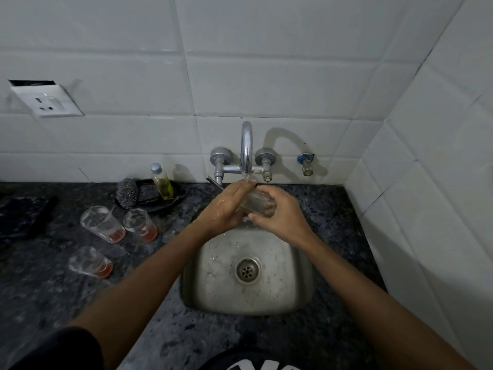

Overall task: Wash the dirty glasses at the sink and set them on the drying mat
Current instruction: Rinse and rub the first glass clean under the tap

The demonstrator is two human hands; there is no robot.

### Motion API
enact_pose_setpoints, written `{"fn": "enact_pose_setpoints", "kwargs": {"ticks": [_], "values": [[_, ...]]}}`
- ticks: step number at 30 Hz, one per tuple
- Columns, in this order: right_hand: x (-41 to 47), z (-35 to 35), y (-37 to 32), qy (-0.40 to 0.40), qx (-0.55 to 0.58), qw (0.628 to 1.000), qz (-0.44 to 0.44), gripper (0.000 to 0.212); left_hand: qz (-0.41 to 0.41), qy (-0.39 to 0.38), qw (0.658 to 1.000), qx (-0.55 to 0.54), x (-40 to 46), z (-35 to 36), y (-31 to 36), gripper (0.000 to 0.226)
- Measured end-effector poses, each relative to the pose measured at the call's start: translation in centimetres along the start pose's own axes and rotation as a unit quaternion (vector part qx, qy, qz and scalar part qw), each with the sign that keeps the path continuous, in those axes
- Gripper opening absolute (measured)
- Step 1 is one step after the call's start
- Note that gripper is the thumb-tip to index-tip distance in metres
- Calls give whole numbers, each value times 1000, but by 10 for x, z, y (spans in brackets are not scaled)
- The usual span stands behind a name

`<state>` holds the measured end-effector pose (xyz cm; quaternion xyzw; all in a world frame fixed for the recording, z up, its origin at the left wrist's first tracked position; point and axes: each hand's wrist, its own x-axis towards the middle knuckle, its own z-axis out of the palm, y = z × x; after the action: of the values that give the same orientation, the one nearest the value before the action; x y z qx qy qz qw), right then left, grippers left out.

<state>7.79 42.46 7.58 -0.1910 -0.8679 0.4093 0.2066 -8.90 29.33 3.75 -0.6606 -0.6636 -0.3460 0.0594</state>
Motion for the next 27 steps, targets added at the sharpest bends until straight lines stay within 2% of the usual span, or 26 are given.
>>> {"fn": "enact_pose_setpoints", "kwargs": {"ticks": [3,4,5,7,9,13,14,16,18,19,20,23,25,27], "values": [[2,2,-4,-55,169,973,145,43,-5,-7,1000,2,-2,-3,-1,56],[3,2,-7,-58,170,971,160,43,-8,-1,1000,-1,-3,-3,0,56],[4,1,-8,-33,117,983,141,49,-10,7,1000,-1,-3,-2,2,57],[3,1,-8,1,5,999,48,63,4,18,1000,2,-1,-1,3,61],[2,2,-4,0,-19,1000,-2,67,14,9,1000,5,1,-1,0,65],[6,2,-4,-46,100,983,145,64,-9,0,1000,-4,-4,-3,-2,56],[7,2,-4,-52,99,982,151,62,-7,2,1000,-7,-6,-1,-1,57],[8,1,-6,-32,16,996,79,57,-1,8,1000,-8,-5,3,0,62],[6,0,-6,-22,-68,997,-29,63,-7,6,1000,-6,-1,3,0,65],[6,0,-3,-21,-72,996,-45,66,-19,1,1000,-9,1,1,0,66],[6,1,-2,-20,-49,998,-33,68,-31,-5,999,-11,3,-1,0,66],[6,2,-8,-31,46,995,88,73,-38,-8,999,-9,3,-2,1,64],[7,2,-7,-4,8,998,55,65,-43,-4,999,-9,4,-2,3,64],[6,2,-6,-4,-42,999,-20,62,-31,7,1000,-3,4,-1,4,63]]}}
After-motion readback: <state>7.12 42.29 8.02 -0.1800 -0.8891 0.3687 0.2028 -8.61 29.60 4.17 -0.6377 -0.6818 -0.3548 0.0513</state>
